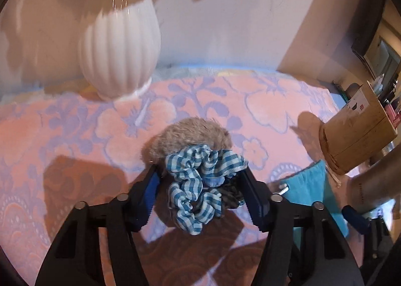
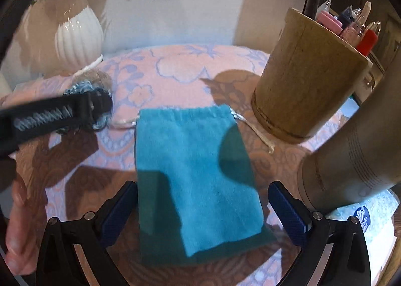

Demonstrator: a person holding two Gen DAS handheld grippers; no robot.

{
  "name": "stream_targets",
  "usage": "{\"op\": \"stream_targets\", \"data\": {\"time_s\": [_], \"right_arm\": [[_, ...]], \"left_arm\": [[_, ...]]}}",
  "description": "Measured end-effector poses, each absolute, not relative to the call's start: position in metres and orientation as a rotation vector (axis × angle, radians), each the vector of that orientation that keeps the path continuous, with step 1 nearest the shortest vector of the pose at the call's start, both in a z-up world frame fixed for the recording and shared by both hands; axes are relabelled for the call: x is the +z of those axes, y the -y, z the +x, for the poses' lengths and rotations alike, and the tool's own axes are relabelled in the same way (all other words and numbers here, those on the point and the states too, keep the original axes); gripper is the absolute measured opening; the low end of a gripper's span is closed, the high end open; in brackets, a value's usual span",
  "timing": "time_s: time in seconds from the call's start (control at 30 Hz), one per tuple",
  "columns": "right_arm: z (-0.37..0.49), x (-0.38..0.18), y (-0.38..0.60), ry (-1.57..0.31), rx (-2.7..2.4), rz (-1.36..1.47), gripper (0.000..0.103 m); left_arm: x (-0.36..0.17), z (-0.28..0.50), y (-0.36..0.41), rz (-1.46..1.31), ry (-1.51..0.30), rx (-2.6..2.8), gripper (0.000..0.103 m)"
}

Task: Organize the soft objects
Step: 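Grasp the gingham scrunchie with the left tool while the right tool grasps the teal pouch, then carry the scrunchie and teal pouch over to the woven basket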

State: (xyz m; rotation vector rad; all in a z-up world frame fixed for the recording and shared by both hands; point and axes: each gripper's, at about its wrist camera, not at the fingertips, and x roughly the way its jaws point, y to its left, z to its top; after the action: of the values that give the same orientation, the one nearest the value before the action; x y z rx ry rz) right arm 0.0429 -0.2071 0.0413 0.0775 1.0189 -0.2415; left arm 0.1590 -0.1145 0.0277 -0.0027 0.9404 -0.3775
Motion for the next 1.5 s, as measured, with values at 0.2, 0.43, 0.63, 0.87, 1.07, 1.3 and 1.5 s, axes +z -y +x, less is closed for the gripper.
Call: {"op": "stream_targets", "data": {"time_s": [0.2, 0.43, 0.63, 0.87, 1.07, 1.3, 1.5], "right_arm": [[0.046, 0.052, 0.196, -0.994, -0.195, 0.074, 0.063], [0.027, 0.066, 0.195, -0.937, -0.053, 0.173, 0.016], [-0.01, 0.092, 0.172, -0.857, 0.064, 0.184, 0.015], [-0.048, 0.139, 0.164, -0.783, 0.081, 0.18, 0.015], [-0.09, 0.198, 0.187, -0.647, -0.007, 0.138, 0.015], [-0.12, 0.218, 0.242, -0.604, -0.129, 0.143, 0.015], [-0.14, 0.214, 0.309, -0.632, -0.233, 0.21, 0.015]], "left_arm": [[0.039, 0.152, 0.104, -0.023, -0.908, -0.386, 0.03], [0.069, 0.121, 0.065, -0.095, -0.839, -0.383, 0.028], [0.095, 0.075, 0.032, -0.097, -0.772, -0.348, 0.028], [0.135, 0.023, 0.029, -0.053, -0.675, -0.359, 0.028], [0.179, -0.011, 0.056, -0.038, -0.583, -0.432, 0.028], [0.208, -0.043, 0.113, -0.012, -0.521, -0.553, 0.028], [0.218, -0.057, 0.18, 0.022, -0.528, -0.656, 0.028]]}}
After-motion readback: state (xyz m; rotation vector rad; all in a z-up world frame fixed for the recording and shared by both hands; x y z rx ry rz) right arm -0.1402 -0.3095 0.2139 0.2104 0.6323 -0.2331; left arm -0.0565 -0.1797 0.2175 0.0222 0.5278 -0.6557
